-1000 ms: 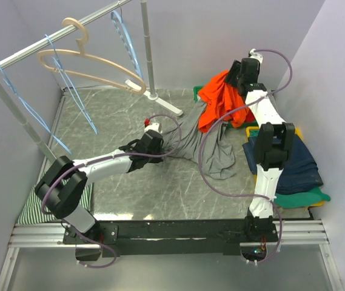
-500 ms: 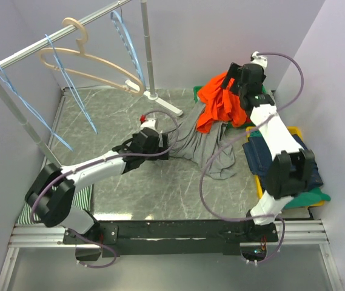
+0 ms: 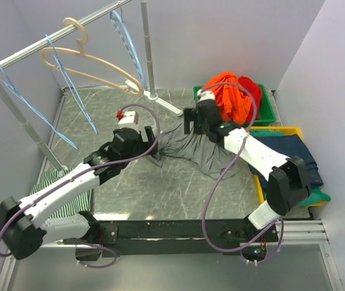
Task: Remove the t-shirt from the hanger
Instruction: Pick up the T-shirt from the center of the board.
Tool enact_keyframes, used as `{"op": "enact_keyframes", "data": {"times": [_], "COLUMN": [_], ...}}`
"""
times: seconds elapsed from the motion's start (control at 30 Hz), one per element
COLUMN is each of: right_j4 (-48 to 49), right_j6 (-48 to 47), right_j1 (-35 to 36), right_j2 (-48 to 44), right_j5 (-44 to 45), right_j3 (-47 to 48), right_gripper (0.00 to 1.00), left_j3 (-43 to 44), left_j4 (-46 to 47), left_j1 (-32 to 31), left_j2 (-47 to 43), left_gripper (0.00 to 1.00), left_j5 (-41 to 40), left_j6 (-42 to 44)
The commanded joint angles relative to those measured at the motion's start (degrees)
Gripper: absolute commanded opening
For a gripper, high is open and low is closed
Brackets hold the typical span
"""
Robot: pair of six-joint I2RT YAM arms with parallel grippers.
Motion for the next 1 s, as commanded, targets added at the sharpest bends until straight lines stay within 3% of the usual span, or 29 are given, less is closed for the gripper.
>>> {"op": "enact_keyframes", "data": {"times": [0.0, 0.13, 0.4, 0.57, 0.67, 0.7, 0.77, 0.8, 0.87, 0.97], "right_j4": [0.24, 0.41, 0.07, -0.91, -1.52, -2.31, -2.75, -2.84, -2.93, -3.98], "right_j6": [2.61, 4.72, 7.98, 8.06, 7.71, 7.71, 7.63, 7.62, 7.62, 6.84], "right_j1": [3.94, 7.63, 7.90, 7.90, 7.90, 7.90, 7.90, 7.90, 7.81, 6.94], "right_j2": [2.58, 10.04, 22.35, 25.00, 25.79, 26.14, 26.06, 25.45, 24.48, 21.58], "right_j5": [-1.13, -2.26, -5.87, -6.31, -6.22, -5.96, -5.00, -4.64, -2.90, -0.09], "right_j3": [0.23, 2.60, 10.06, 10.78, 10.08, 9.99, 9.64, 9.03, 8.41, 8.14], "right_gripper": [1.00, 1.00, 1.00, 0.99, 0.80, 0.56, 0.34, 0.17, 0.02, 0.00], "left_j3": [-0.99, -1.69, -1.70, -1.25, -1.43, -1.43, -1.43, -1.26, -1.43, -1.43], "left_j4": [-3.08, -3.43, -5.01, -5.80, -5.63, -5.54, -5.28, -5.28, -5.10, -5.19], "left_j1": [0.03, 0.11, 0.12, 0.12, 0.12, 0.12, 0.11, 0.03, 0.12, 0.12], "left_j2": [-4.36, -6.91, -9.20, -10.69, -11.22, -11.31, -11.48, -11.48, -11.40, -11.48], "left_gripper": [0.96, 0.96, 0.97, 0.96, 0.96, 0.97, 0.97, 0.96, 0.97, 0.97], "left_j5": [-2.08, -1.99, -1.99, -2.08, -1.99, -1.99, -1.55, -1.38, -1.20, -0.85], "left_j6": [-1.08, -1.17, -0.99, -0.82, -0.73, -0.64, -0.38, -0.38, -0.29, -0.29]}}
